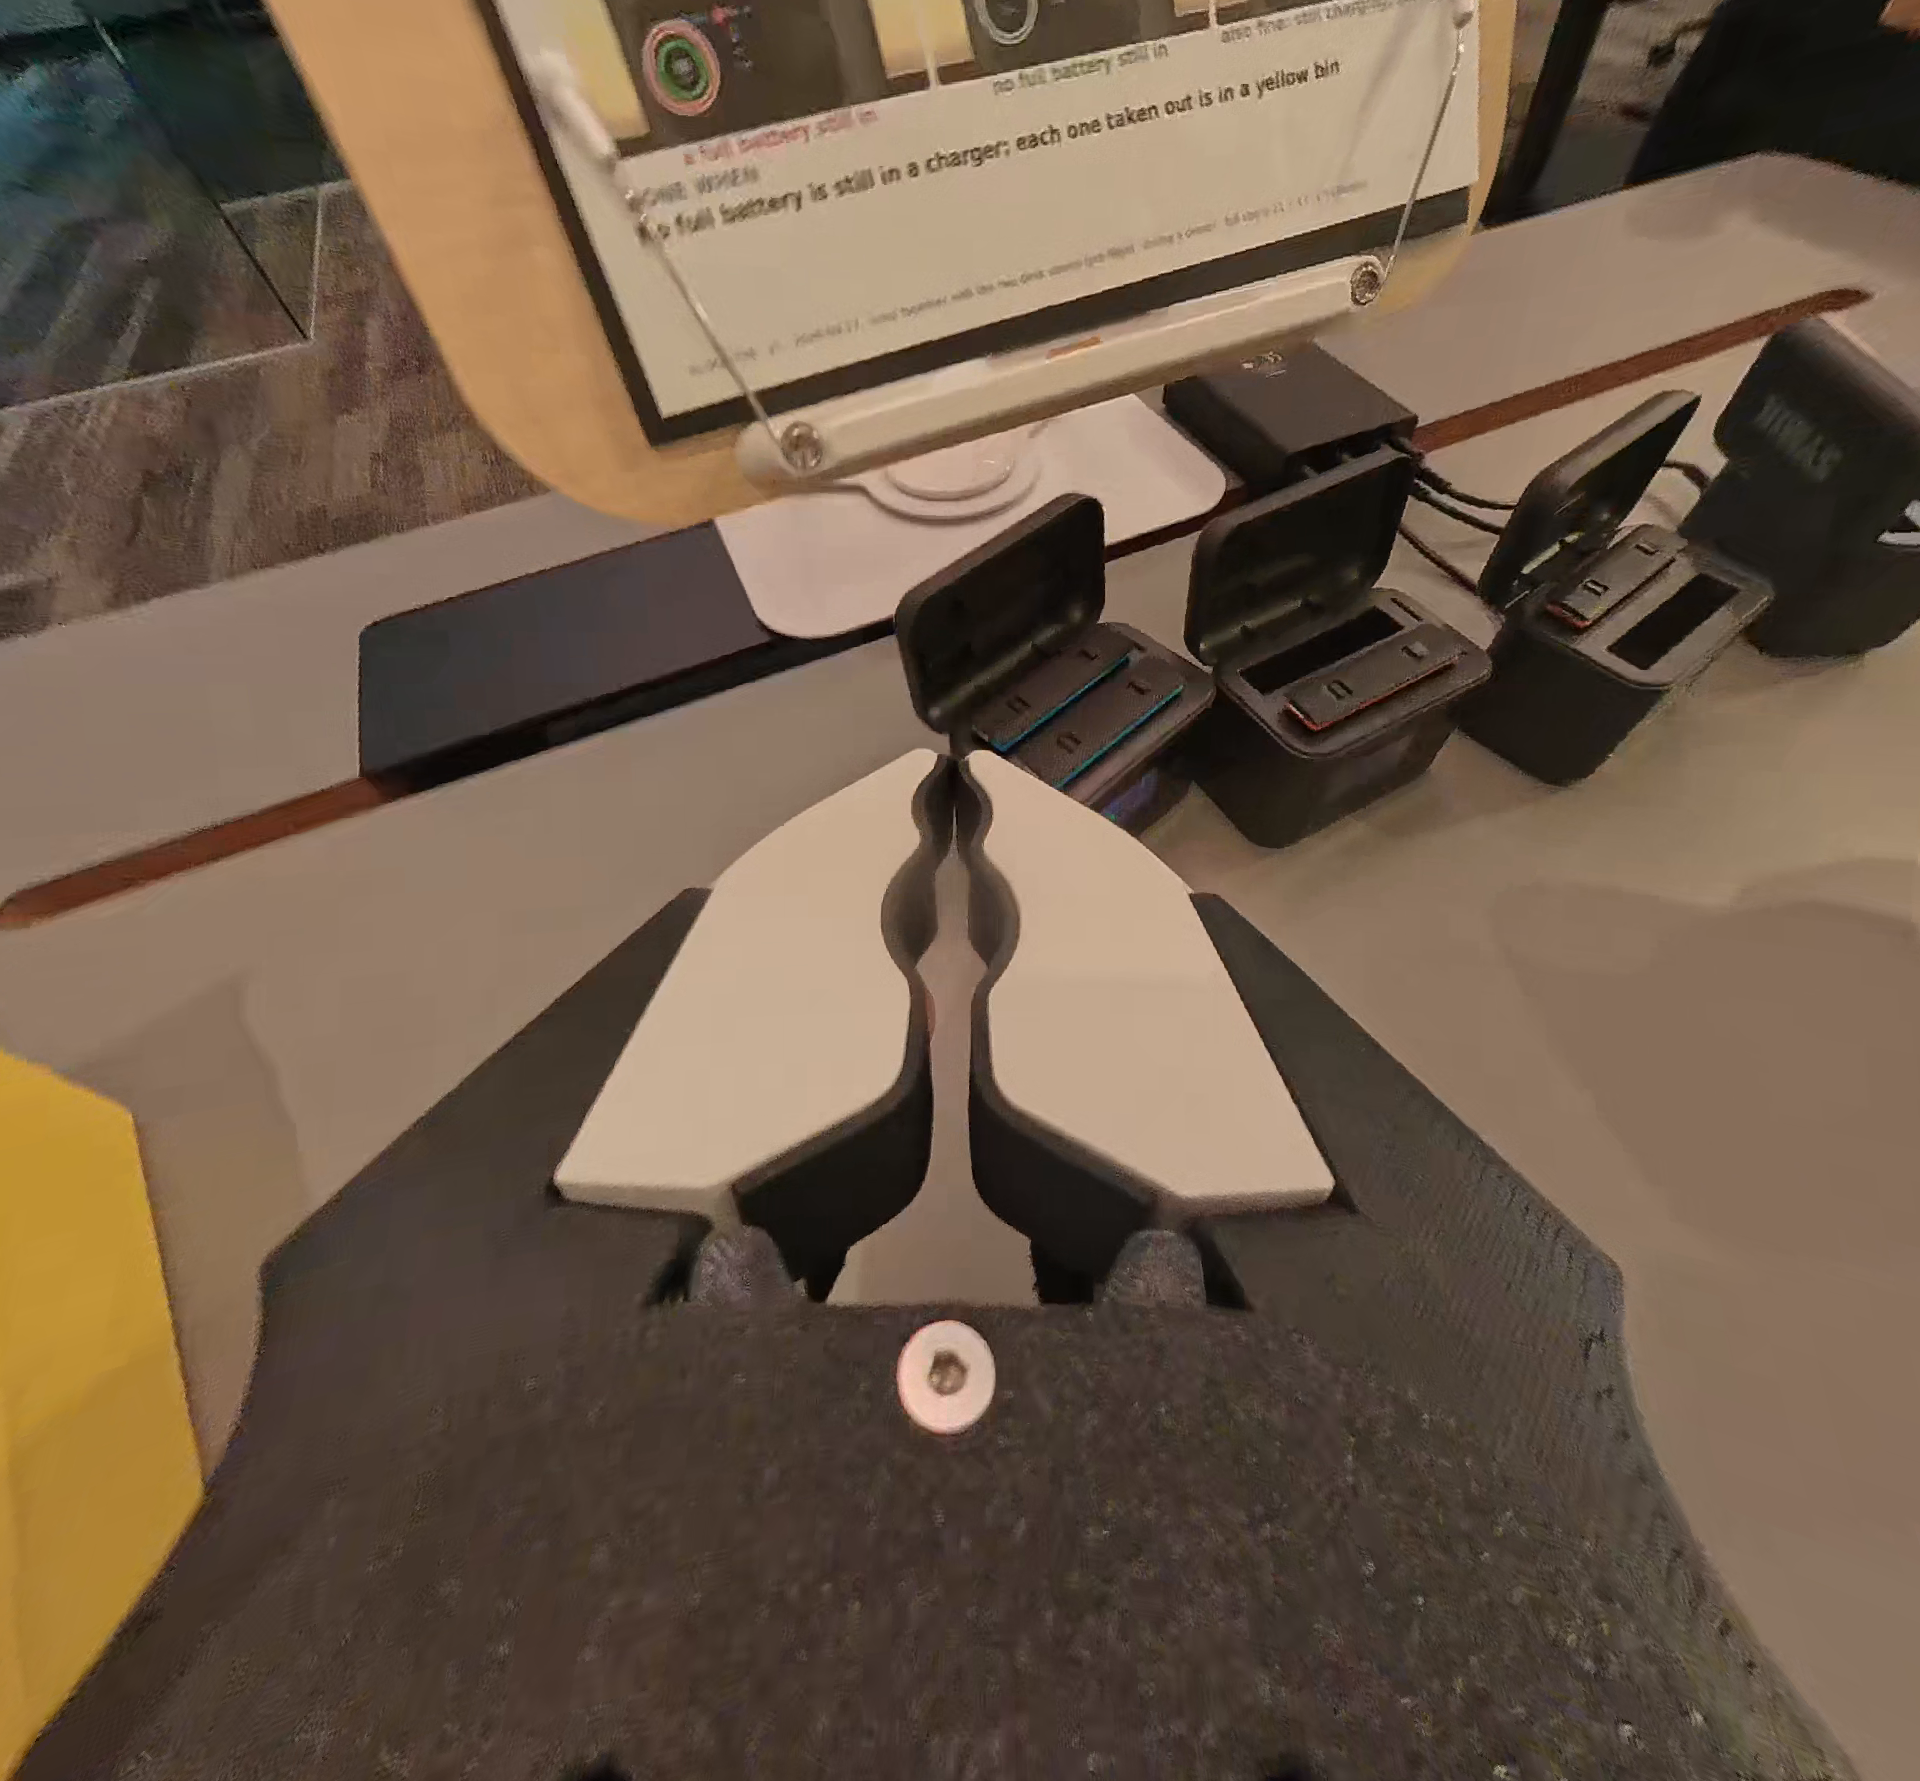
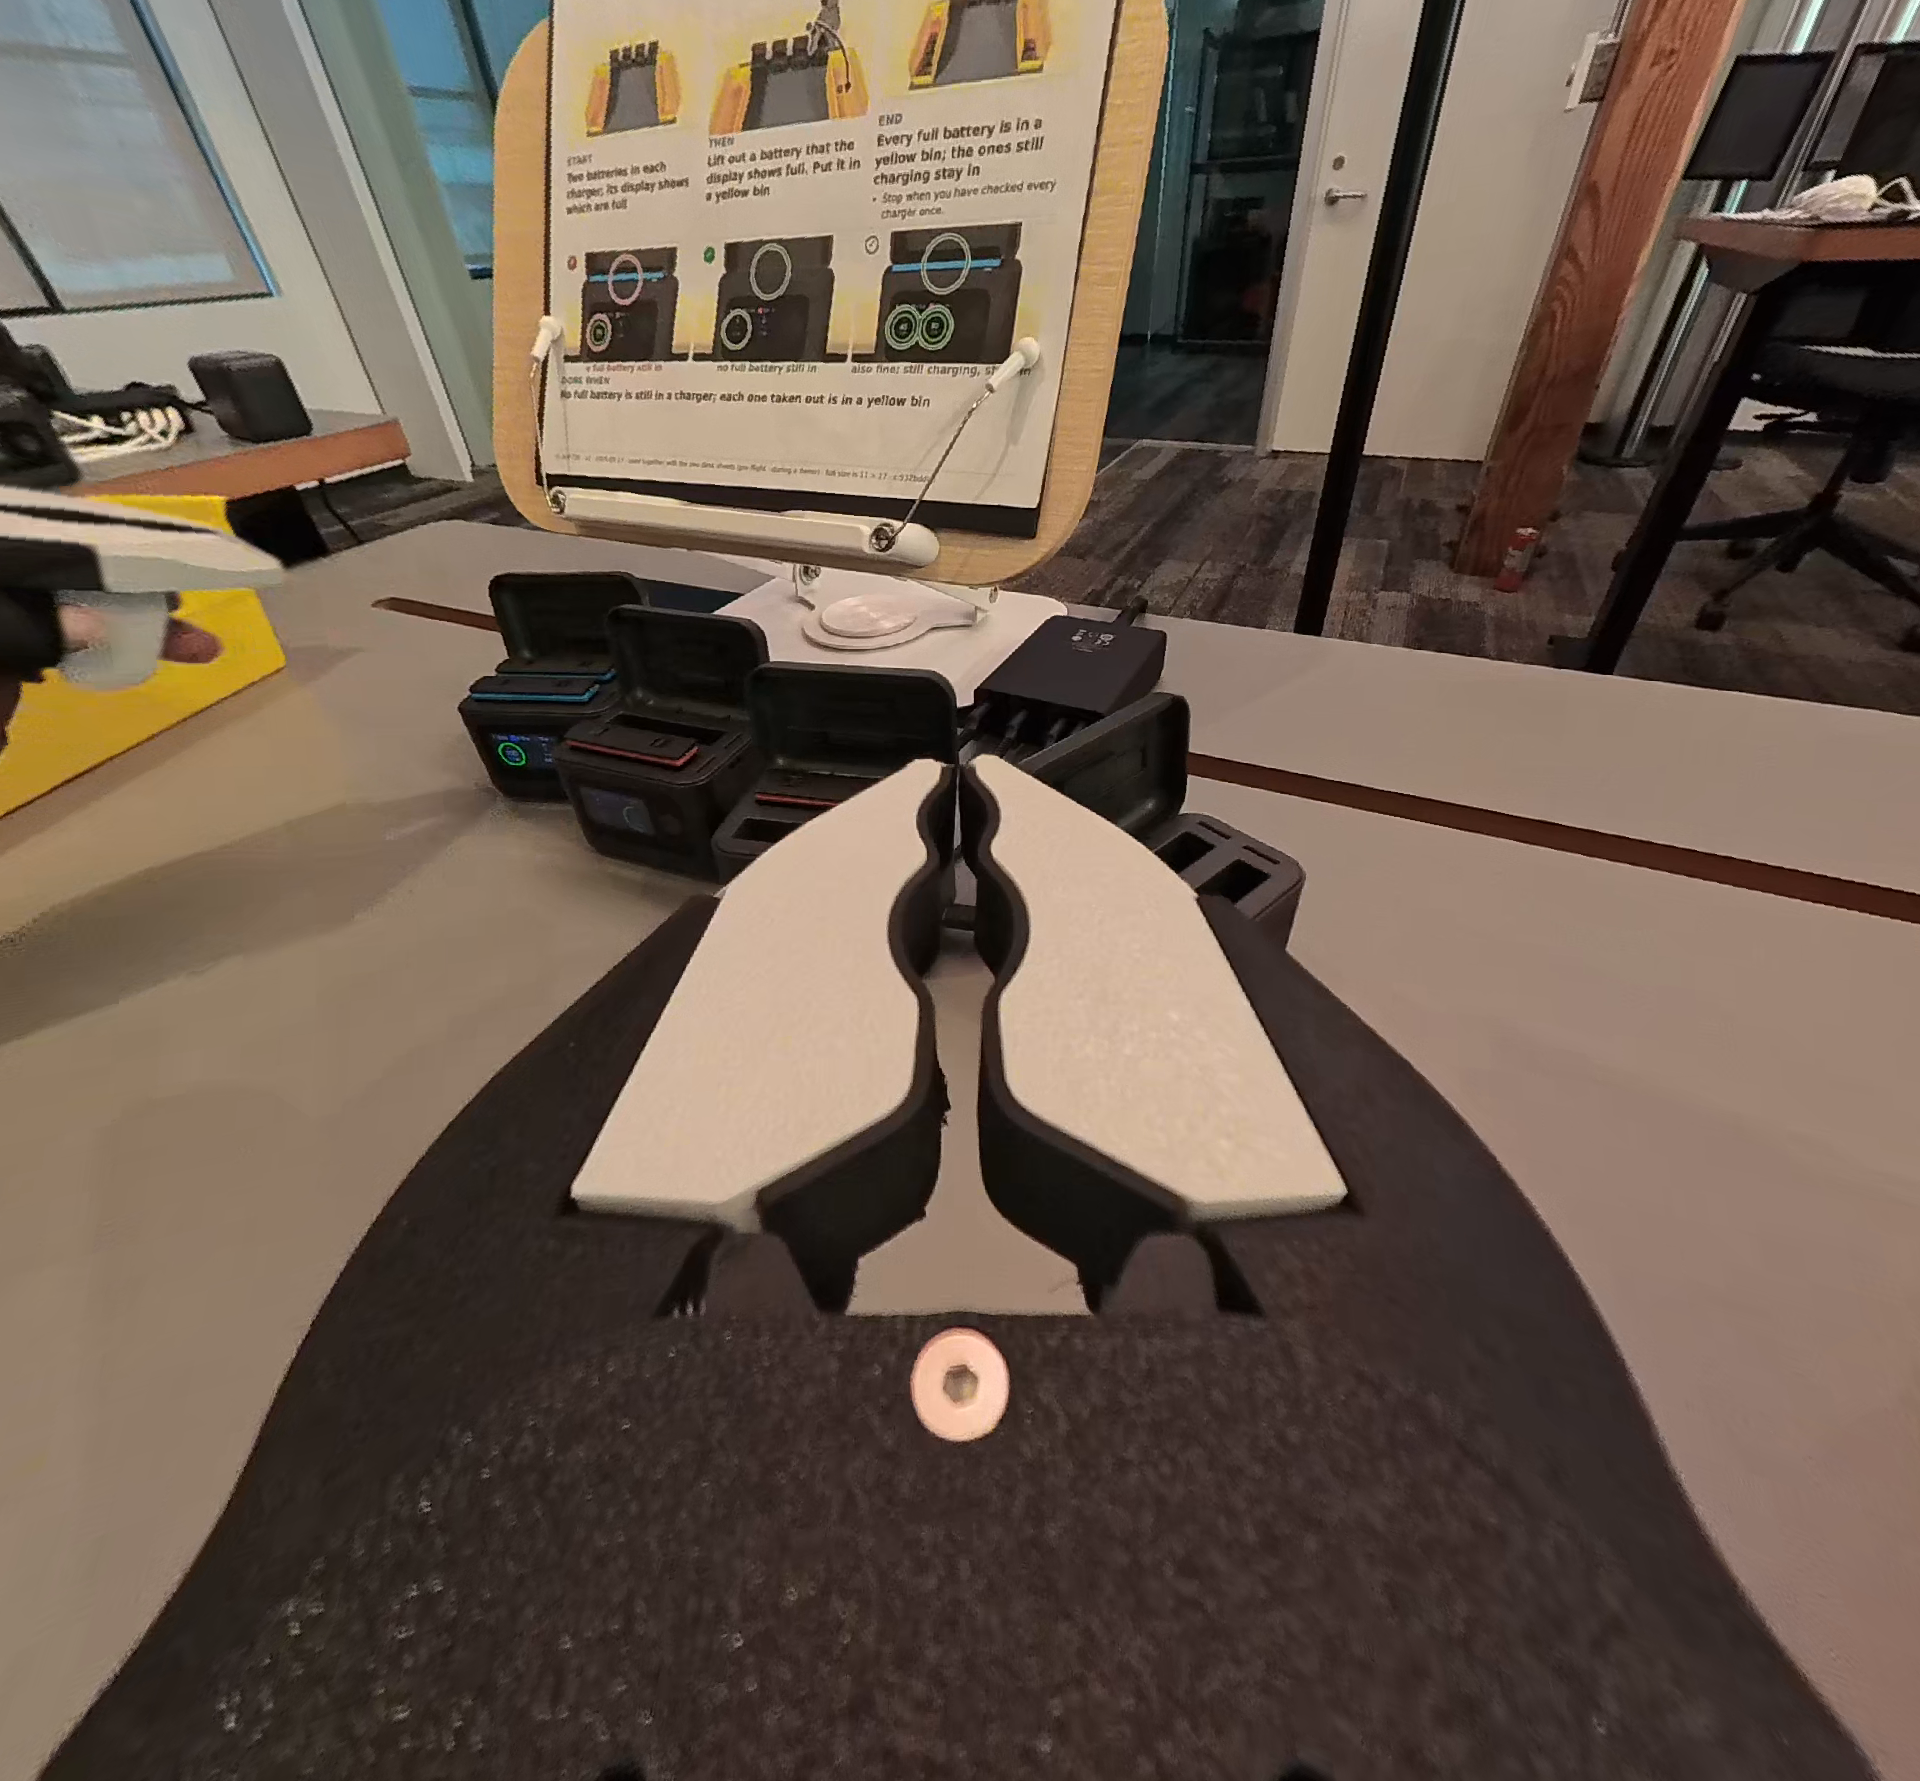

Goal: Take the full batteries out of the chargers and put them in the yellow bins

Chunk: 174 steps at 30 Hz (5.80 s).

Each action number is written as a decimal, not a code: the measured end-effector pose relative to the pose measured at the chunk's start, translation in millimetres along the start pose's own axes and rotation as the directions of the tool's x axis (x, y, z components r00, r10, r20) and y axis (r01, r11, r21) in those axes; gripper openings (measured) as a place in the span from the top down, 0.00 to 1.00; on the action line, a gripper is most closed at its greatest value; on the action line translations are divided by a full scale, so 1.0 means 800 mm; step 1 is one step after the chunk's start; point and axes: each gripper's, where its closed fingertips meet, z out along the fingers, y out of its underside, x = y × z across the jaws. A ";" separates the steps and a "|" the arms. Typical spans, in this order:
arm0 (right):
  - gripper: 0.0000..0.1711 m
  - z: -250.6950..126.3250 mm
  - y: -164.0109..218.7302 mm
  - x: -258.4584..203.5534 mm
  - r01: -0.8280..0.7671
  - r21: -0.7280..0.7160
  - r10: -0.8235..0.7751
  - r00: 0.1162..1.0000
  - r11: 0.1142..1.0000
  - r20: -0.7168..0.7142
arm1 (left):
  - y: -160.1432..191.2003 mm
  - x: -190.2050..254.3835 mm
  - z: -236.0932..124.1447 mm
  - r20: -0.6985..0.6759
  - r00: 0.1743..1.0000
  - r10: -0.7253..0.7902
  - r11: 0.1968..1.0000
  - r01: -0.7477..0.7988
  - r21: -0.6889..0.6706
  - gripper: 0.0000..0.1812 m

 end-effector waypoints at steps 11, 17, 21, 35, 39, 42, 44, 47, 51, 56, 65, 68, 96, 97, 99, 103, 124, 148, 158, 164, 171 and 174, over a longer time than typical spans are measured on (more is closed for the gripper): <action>1.00 0.004 0.011 -0.004 0.026 -0.031 -0.026 1.000 0.999 0.001 | 0.091 0.016 0.044 -0.079 0.994 -0.070 0.980 0.053 -0.194 0.62; 1.00 0.006 0.017 -0.004 0.033 -0.048 -0.032 0.999 0.998 0.006 | 0.099 0.026 0.097 -0.261 0.962 0.077 0.953 -0.148 -0.263 0.50; 1.00 0.007 0.020 -0.004 0.034 -0.055 -0.033 0.999 0.998 0.010 | 0.077 0.044 0.116 -0.443 0.896 0.044 0.968 -0.149 -0.204 0.52; 1.00 0.009 0.024 -0.009 0.035 -0.069 -0.032 0.999 0.997 0.041 | 0.085 0.009 0.116 -0.643 0.740 0.197 0.893 -0.406 -0.194 0.69; 1.00 0.009 0.022 -0.011 0.033 -0.064 -0.030 0.998 0.997 0.049 | 0.085 -0.002 0.104 -0.591 0.778 0.212 0.879 -0.416 -0.232 0.66; 1.00 0.010 0.023 -0.014 0.033 -0.066 -0.030 0.998 0.997 0.058 | 0.063 -0.015 0.086 -0.508 0.822 0.258 0.901 -0.395 -0.181 0.74; 1.00 0.011 0.024 -0.016 0.032 -0.069 -0.027 0.998 0.997 0.064 | 0.046 -0.014 0.071 -0.480 0.828 0.289 0.910 -0.394 -0.133 0.81; 1.00 0.012 0.024 -0.019 0.033 -0.072 -0.027 0.997 0.997 0.072 | 0.046 -0.005 0.060 -0.484 0.802 0.351 0.869 -0.471 -0.150 0.82; 1.00 0.011 0.023 -0.021 0.042 -0.071 -0.036 0.997 0.997 0.074 | 0.043 0.009 0.068 -0.465 0.778 0.423 0.831 -0.537 -0.143 0.85; 1.00 0.010 0.023 -0.018 0.039 -0.070 -0.034 0.997 0.997 0.068 | 0.027 0.016 0.087 -0.386 0.777 0.497 0.809 -0.576 -0.116 0.97; 1.00 0.009 0.020 -0.018 0.034 -0.063 -0.029 0.997 0.997 0.071 | 0.038 0.006 0.094 -0.366 0.781 0.507 0.765 -0.603 -0.226 1.00; 1.00 0.010 0.022 -0.020 0.035 -0.069 -0.030 0.997 0.997 0.075 | 0.040 0.006 0.094 -0.364 0.784 0.502 0.764 -0.600 -0.237 1.00; 1.00 0.008 0.019 -0.014 0.037 -0.064 -0.033 0.998 0.997 0.058 | 0.036 0.021 0.106 -0.523 0.495 0.694 0.299 -0.859 -0.416 1.00; 1.00 0.008 0.019 -0.015 0.038 -0.064 -0.034 0.998 0.997 0.058 | 0.036 0.021 0.106 -0.520 0.504 0.690 0.312 -0.855 -0.414 1.00; 1.00 0.009 0.021 -0.016 0.044 -0.068 -0.040 0.997 0.997 0.060 | 0.035 0.021 0.106 -0.514 0.523 0.680 0.343 -0.847 -0.407 1.00; 1.00 0.009 0.023 -0.017 0.056 -0.073 -0.052 0.997 0.996 0.057 | 0.034 0.021 0.105 -0.488 0.557 0.672 0.417 -0.829 -0.373 1.00; 1.00 0.011 0.025 -0.019 0.068 -0.075 -0.065 0.996 0.995 0.053 | -0.030 0.034 -0.039 -0.148 0.984 0.101 0.990 -0.085 0.109 0.83; 0.98 0.015 0.042 -0.027 0.126 -0.117 -0.120 0.991 0.985 0.054 | -0.035 -0.065 -0.223 0.141 0.986 -0.088 0.939 0.035 0.342 0.73; 0.98 0.017 0.045 -0.038 0.126 -0.126 -0.116 0.990 0.984 0.085 | 0.093 -0.174 -0.256 -0.105 0.935 0.338 0.847 -0.351 -0.400 0.71; 0.98 0.018 0.051 -0.039 0.127 -0.144 -0.116 0.990 0.981 0.084 | 0.143 -0.199 -0.259 -0.360 0.791 0.494 0.463 -0.591 -0.661 0.70; 0.98 0.017 0.054 -0.036 0.115 -0.153 -0.104 0.991 0.981 0.079 | 0.164 -0.216 -0.250 -0.451 0.732 0.511 0.211 -0.615 -0.760 0.69; 0.98 0.018 0.055 -0.036 0.114 -0.156 -0.102 0.991 0.981 0.083 | 0.161 -0.223 -0.243 -0.451 0.712 0.538 0.177 -0.618 -0.766 0.64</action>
